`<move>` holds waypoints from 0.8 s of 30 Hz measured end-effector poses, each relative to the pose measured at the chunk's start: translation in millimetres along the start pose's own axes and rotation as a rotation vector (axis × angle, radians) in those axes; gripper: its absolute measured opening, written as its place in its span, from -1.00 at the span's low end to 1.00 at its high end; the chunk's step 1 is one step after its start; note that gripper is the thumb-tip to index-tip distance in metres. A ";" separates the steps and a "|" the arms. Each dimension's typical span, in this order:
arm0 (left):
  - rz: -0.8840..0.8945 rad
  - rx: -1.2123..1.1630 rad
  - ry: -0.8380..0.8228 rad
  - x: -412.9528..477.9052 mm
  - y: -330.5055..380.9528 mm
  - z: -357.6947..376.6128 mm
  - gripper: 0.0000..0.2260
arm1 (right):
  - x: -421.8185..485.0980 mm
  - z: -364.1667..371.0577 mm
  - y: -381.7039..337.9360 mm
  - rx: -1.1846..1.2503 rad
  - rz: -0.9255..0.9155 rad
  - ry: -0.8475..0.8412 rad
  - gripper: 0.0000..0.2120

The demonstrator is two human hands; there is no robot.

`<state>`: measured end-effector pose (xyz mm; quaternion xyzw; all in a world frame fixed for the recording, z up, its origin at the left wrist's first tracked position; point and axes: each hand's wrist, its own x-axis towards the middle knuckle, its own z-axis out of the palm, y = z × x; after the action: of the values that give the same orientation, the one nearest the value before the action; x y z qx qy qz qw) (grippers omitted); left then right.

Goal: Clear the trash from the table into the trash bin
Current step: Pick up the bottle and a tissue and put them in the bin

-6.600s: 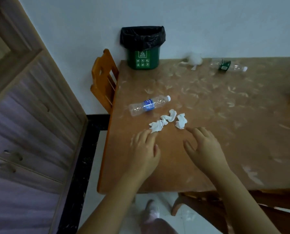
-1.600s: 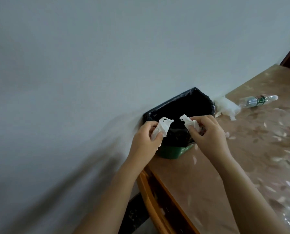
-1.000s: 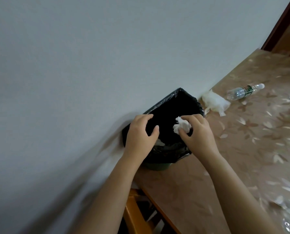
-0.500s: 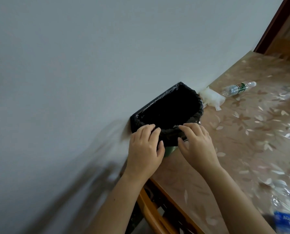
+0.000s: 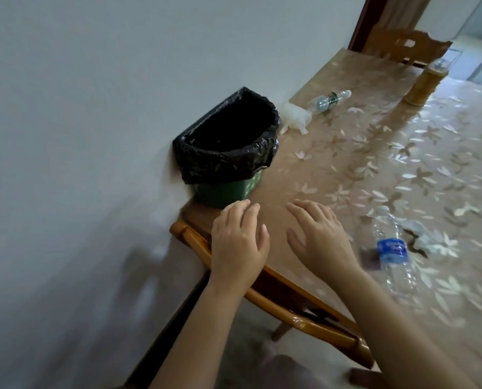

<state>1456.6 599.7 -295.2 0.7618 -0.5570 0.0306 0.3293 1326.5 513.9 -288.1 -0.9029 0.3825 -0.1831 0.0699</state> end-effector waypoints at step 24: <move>0.026 -0.037 -0.193 -12.3 202.2 145.9 -0.63 | -106.2 -64.8 229.5 0.066 0.224 0.100 -0.63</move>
<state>1229.7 498.8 -319.8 0.7479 -0.5963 -0.0491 0.2875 1080.9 430.7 -318.8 -0.8416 0.4776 -0.2312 0.1003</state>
